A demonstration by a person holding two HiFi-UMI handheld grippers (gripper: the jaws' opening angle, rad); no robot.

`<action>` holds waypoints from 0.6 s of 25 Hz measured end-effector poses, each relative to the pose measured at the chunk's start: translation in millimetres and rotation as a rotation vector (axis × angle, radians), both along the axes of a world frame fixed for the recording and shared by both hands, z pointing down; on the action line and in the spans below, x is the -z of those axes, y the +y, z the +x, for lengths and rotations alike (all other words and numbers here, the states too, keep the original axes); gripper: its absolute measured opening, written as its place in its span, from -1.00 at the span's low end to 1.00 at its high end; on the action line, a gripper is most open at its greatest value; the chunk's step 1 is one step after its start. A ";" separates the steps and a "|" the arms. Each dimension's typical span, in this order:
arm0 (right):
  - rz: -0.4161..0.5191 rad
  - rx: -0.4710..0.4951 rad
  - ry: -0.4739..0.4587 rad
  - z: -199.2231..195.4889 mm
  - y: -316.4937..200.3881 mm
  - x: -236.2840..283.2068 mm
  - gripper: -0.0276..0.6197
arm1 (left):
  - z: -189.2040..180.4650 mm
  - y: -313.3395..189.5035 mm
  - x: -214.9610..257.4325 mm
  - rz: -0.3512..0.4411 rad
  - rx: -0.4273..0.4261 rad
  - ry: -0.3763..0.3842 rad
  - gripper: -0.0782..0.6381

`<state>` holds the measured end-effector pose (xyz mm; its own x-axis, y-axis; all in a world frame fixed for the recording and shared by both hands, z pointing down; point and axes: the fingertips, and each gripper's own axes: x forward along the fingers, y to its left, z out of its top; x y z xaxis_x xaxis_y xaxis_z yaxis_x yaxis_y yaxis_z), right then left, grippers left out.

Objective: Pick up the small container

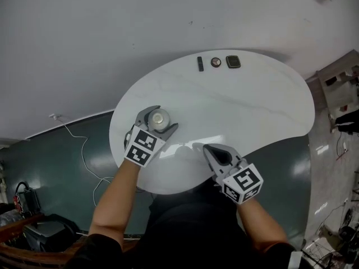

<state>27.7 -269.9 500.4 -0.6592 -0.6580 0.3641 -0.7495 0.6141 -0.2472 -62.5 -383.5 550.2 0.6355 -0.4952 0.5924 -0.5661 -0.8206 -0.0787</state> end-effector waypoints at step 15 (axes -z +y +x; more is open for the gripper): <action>0.124 -0.007 -0.009 -25.7 21.0 57.7 -0.93 | -23.0 95.7 71.8 0.023 -0.066 -0.025 0.19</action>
